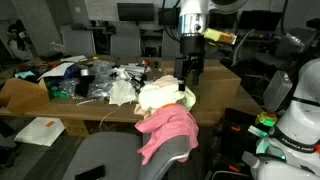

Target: Move the shirts and towels to the top of the box

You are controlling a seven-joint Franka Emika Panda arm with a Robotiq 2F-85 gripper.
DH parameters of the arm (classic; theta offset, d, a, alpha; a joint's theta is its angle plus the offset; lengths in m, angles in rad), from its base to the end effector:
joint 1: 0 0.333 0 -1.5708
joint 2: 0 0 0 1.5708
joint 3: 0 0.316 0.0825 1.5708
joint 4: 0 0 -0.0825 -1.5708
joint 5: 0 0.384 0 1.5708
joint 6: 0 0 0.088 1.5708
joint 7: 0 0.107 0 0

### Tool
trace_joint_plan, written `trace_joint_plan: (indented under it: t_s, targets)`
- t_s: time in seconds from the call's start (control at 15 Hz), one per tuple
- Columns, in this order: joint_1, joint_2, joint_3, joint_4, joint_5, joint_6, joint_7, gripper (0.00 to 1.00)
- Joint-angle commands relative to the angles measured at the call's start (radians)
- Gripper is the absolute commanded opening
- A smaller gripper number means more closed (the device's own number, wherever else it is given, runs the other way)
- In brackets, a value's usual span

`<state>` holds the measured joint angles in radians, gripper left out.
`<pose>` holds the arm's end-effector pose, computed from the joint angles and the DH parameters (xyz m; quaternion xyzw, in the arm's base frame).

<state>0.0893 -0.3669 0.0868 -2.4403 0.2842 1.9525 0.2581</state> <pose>0.4061 0.0918 0.4292 -0.9863 0.1050 0.0821 0.0974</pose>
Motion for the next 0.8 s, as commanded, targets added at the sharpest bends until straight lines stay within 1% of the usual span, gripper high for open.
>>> trace_joint_plan:
  t_s: [0.0,0.53,0.73]
  targets:
    - [-0.007,0.0,0.006,0.004,0.002,-0.002,-0.002,1.0]
    - [-0.007,-0.002,0.006,0.011,0.002,-0.002,-0.002,1.0]
    - [-0.003,0.018,0.02,0.028,-0.02,-0.021,0.006,1.0]
